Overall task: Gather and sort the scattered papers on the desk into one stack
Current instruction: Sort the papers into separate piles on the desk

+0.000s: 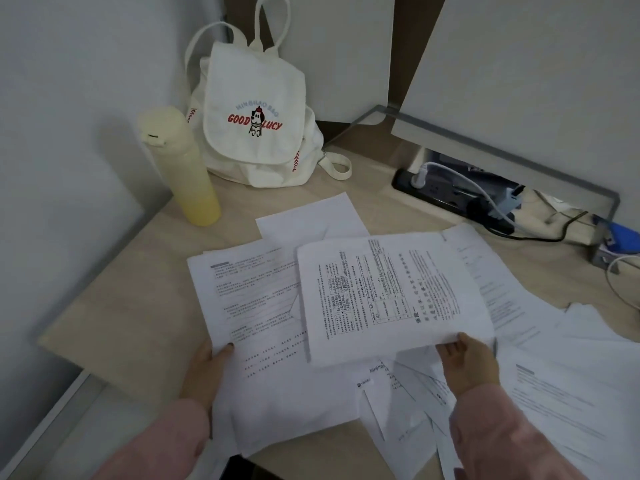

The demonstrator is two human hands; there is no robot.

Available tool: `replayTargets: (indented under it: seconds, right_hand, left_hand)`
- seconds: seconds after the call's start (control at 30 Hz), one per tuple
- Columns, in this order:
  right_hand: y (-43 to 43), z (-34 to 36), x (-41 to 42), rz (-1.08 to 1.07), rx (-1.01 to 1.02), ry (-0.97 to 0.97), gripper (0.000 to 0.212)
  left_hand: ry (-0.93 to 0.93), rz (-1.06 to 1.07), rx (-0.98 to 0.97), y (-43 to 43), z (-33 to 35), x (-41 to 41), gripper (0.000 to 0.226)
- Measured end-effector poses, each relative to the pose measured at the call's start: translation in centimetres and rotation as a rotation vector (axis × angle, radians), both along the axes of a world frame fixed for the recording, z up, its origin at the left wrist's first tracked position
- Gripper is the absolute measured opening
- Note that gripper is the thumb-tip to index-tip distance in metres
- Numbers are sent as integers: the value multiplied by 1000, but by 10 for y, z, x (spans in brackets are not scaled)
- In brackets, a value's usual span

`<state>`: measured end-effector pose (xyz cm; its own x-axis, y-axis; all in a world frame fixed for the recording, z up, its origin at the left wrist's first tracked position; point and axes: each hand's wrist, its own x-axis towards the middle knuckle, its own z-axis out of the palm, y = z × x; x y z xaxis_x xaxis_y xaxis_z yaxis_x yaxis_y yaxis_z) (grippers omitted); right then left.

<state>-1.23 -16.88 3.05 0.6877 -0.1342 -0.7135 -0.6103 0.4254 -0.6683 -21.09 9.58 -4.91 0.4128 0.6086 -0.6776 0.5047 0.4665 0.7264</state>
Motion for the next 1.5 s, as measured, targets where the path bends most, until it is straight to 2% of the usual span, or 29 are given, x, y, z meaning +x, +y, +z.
replayTargets:
  seconds: [0.2, 0.4, 0.43, 0.5, 0.53, 0.57, 0.63, 0.77, 0.87, 0.97, 1.07, 1.13, 1.17, 1.27, 1.33, 1.4, 1.43, 1.5]
  right_hand:
    - [-9, -20, -4, 189, -96, 117, 20]
    - [19, -24, -29, 427, 33, 215, 6]
    - [26, -25, -38, 491, 42, 242, 5]
    - [38, -30, -57, 622, 20, 265, 8]
    - [43, -31, -64, 684, 4, 260, 13]
    - [46, -32, -68, 741, -14, 253, 18]
    - [48, -30, -68, 828, -45, 237, 22]
    - [38, -24, -48, 750, -260, 145, 15]
    - [38, -22, -50, 941, -356, 108, 20]
    - [49, -22, -72, 1236, -339, 147, 22]
    - [58, -26, -93, 1419, -266, 195, 15]
    - [61, -28, -102, 1533, -223, 220, 9]
    - [61, -28, -103, 1577, -209, 221, 7]
    - [53, -22, -86, 1524, -229, 192, 14]
    - [37, -21, -65, 1322, -350, 97, 15]
    - [14, -23, -41, 1004, -634, -62, 5]
    - [3, -24, -29, 873, -796, -109, 9]
    - [-13, -27, -11, 739, -978, -86, 34]
  left_hand:
    - [17, -1, 16, 0, 0, 2, 44]
    - [-3, 42, -80, -3, 4, 2, 31]
    - [-1, 60, -103, -3, 5, 3, 39]
    - [10, 83, -140, -4, 4, 2, 77]
    - [18, 88, -141, -4, 3, 2, 87]
    - [10, 86, -123, -4, 3, 3, 87]
    - [26, 66, -86, -4, 5, 3, 69]
    - [15, 84, -51, -8, 11, 4, 39]
    - [-6, 127, -10, -14, 16, 6, 29]
    - [-41, 173, 8, -17, 21, 10, 29]
    - [-70, 238, -22, -19, 24, 15, 44]
    - [-54, 174, -10, -19, 23, 16, 51]
    - [-39, 130, 8, -20, 22, 17, 48]
    - [7, 52, 75, -21, 20, 19, 34]
    - [20, 25, 97, -21, 25, 23, 31]
    - [27, 8, 107, -21, 28, 24, 30]
    - [33, -2, 113, -21, 27, 23, 29]
    - [52, -25, 121, -20, 24, 20, 25]
